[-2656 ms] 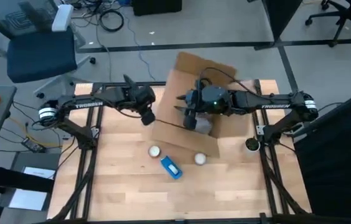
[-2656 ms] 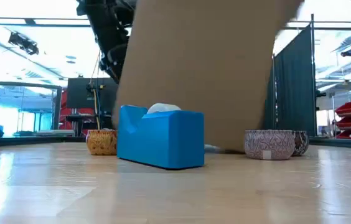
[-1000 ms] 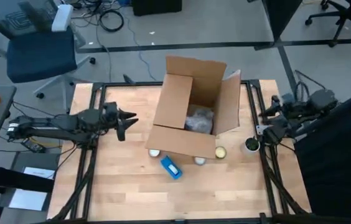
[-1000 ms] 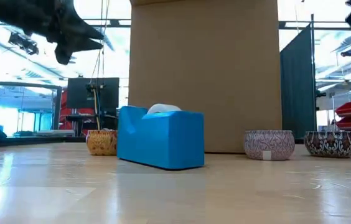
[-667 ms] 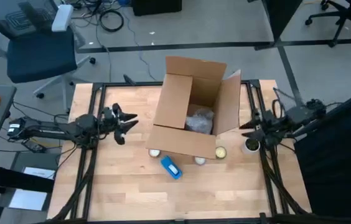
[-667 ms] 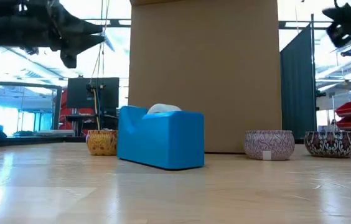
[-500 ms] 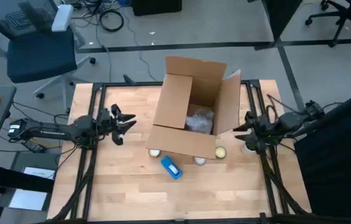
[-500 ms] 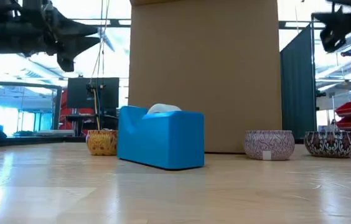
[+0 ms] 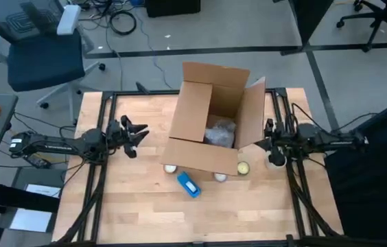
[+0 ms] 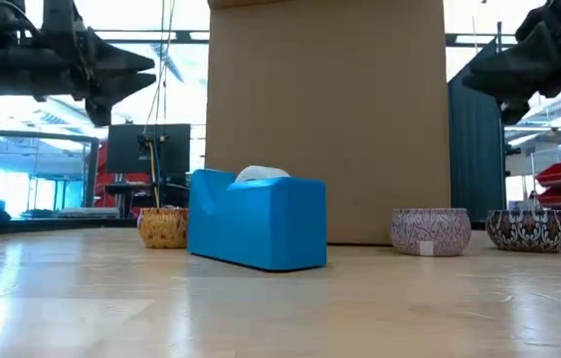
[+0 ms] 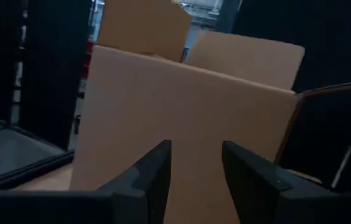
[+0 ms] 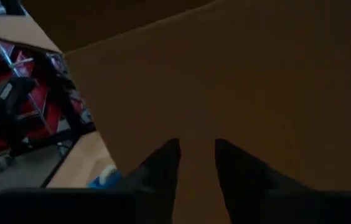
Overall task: Wrap mug
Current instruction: Return to Home Position
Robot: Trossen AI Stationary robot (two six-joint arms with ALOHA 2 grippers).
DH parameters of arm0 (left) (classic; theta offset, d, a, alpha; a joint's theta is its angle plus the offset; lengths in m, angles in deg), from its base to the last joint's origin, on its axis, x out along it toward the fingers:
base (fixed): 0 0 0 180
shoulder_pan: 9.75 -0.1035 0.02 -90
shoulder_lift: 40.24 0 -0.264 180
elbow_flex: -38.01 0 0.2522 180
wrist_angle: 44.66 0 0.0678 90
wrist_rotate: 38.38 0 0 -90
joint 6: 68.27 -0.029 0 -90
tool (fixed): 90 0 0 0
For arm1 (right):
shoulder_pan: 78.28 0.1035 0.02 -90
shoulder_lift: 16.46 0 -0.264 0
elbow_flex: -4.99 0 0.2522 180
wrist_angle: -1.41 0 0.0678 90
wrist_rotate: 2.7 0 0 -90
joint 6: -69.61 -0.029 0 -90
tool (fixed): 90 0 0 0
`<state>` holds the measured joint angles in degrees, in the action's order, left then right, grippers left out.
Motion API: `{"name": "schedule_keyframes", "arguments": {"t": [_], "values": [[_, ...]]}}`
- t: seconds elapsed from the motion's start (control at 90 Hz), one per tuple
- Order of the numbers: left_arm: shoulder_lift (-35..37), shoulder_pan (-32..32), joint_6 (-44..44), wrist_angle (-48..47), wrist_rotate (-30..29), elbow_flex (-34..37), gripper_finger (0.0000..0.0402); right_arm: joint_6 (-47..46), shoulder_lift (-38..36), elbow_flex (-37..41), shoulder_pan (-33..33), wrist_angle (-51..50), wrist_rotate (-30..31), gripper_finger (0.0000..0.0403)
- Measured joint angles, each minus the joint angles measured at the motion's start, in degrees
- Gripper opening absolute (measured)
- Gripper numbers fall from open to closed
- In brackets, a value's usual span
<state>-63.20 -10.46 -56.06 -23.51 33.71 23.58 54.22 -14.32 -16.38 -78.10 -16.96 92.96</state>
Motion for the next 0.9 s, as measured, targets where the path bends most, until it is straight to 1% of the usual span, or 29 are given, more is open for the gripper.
{"name": "schedule_keyframes", "arguments": {"t": [0.122, 0.167, 0.2, 0.244, 0.311, 0.378, 0.433, 0.511, 0.578, 0.644, 0.711, 0.778, 0.822, 0.9], "values": [[-0.02, 0.00, 0.00, 0.00, -0.19, 0.00, 0.0129, -0.04, -0.02, 2.90, -1.82, 3.85, -10.35, 0.0047], [-0.02, 0.00, 0.00, 0.00, -0.19, 0.00, 0.0129, -0.39, -0.02, 5.07, -1.92, 6.37, -12.71, 0.0034], [-0.02, 0.00, 0.00, 0.00, -0.19, 0.02, 0.0129, -0.77, -0.02, 6.80, -1.92, 8.49, -12.98, 0.0025], [-0.02, 0.00, 0.02, 0.03, -0.20, 0.00, 0.0129, -2.74, 0.12, 7.02, -1.88, 7.16, -11.23, 0.0013], [-0.02, 0.00, 0.02, 0.01, -0.24, 0.00, 0.0129, -7.80, 0.78, 7.03, -1.88, 5.62, -4.70, 0.0004], [-0.02, 0.00, 0.04, -0.23, -0.34, -0.02, 0.0129, -10.22, 1.25, 7.03, -1.98, 6.39, 0.96, 0.0004], [-0.02, 0.00, 0.03, -0.17, -0.44, -0.04, 0.0129, -10.35, 1.50, 6.99, -1.92, 6.70, 3.51, 0.0009], [-0.02, 0.15, -0.77, -0.17, -0.43, -0.04, 0.0127, -10.05, 1.57, 6.99, -1.92, 6.83, 4.63, 0.0014], [0.02, 0.66, -2.31, -0.14, -0.18, 0.17, 0.0115, -10.02, 1.57, 6.99, -1.91, 6.84, 4.65, 0.0017], [0.20, 1.28, -3.36, -1.10, 0.90, 0.17, 0.0090, -10.00, 1.57, 6.99, -1.91, 6.84, 4.65, 0.0018], [0.26, 1.92, -4.77, -2.90, 3.18, 0.17, 0.0055, -10.02, 1.57, 6.99, -1.89, 6.84, 4.67, 0.0018], [0.52, 2.37, -5.90, -5.32, 4.11, 0.17, 0.0018, -9.99, 1.57, 6.99, -1.89, 6.82, 4.67, 0.0016], [0.82, 2.48, -6.08, -7.71, 4.08, 0.17, 0.0009, -9.98, 1.57, 6.99, -1.89, 6.82, 4.67, 0.0016], [1.75, 2.56, -5.81, -11.37, 3.83, 0.17, 0.0008, -9.98, 1.57, 6.99, -1.89, 6.82, 4.69, 0.0016]]}}
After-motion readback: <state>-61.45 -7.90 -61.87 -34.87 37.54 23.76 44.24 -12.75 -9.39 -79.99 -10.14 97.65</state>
